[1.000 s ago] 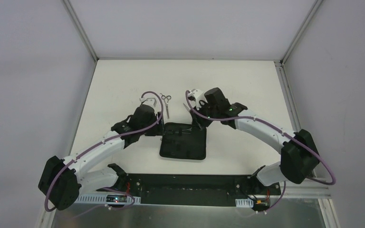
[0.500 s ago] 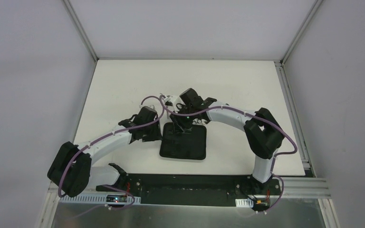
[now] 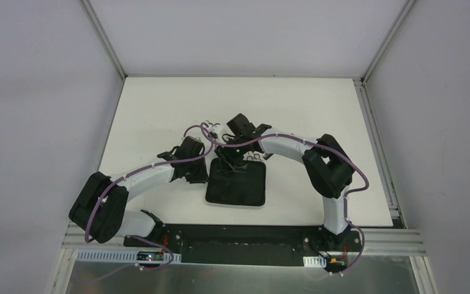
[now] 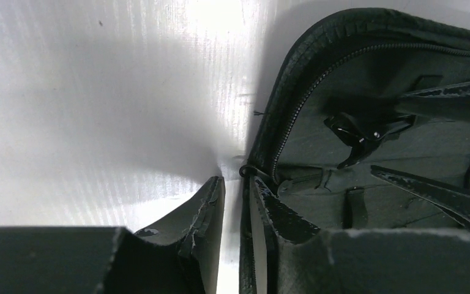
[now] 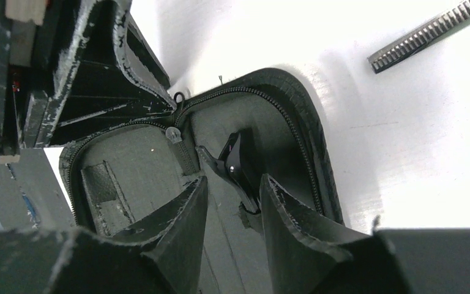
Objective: Sort the hair-cutting tools
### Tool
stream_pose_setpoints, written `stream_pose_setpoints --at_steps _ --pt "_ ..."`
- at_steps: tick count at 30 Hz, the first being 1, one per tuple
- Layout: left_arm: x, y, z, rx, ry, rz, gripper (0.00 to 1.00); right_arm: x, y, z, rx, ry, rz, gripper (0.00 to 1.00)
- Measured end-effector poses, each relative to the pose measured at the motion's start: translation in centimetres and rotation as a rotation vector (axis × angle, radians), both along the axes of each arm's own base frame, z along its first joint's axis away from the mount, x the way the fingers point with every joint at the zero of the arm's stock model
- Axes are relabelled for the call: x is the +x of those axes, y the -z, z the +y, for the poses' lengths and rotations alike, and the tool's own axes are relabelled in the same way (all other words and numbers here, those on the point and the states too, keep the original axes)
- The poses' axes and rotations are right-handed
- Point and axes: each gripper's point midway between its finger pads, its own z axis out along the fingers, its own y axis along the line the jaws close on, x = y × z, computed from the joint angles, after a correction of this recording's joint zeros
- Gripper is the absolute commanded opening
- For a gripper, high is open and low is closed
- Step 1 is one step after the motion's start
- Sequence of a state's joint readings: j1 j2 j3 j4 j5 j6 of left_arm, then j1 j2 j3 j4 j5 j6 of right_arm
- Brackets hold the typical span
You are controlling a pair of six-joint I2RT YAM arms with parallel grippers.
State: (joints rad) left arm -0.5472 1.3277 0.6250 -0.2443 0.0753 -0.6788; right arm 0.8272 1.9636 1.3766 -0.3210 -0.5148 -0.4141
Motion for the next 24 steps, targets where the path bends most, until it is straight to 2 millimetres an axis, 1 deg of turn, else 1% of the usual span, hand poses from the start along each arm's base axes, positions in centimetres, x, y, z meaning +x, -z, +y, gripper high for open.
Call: stream_pose_setpoints --at_steps 2,5,8,11,15,21,24 --pt "0.1 0.0 -0.2 -0.008 -0.004 0.000 0.22 0.1 0.2 0.1 -0.002 -0.006 -0.005 0.39" --pt "0.4 0.1 -0.4 -0.025 -0.010 0.001 0.20 0.2 0.5 0.1 -0.012 -0.016 -0.020 0.34" --pt "0.6 0.1 -0.5 -0.035 -0.018 0.002 0.20 0.2 1.0 0.2 -0.028 -0.029 -0.038 0.28" --pt "1.0 0.1 -0.4 -0.043 -0.030 -0.002 0.19 0.2 1.2 0.2 -0.044 -0.040 -0.066 0.19" --pt "1.4 0.1 -0.4 -0.058 -0.041 -0.006 0.19 0.0 1.7 0.1 -0.073 -0.048 -0.113 0.11" --pt "1.8 0.1 -0.6 -0.090 -0.054 -0.008 0.19 -0.3 1.6 -0.1 -0.103 -0.033 -0.223 0.00" --pt "2.0 0.2 -0.4 -0.109 -0.075 -0.004 0.21 -0.4 1.6 0.0 -0.130 -0.026 -0.305 0.00"
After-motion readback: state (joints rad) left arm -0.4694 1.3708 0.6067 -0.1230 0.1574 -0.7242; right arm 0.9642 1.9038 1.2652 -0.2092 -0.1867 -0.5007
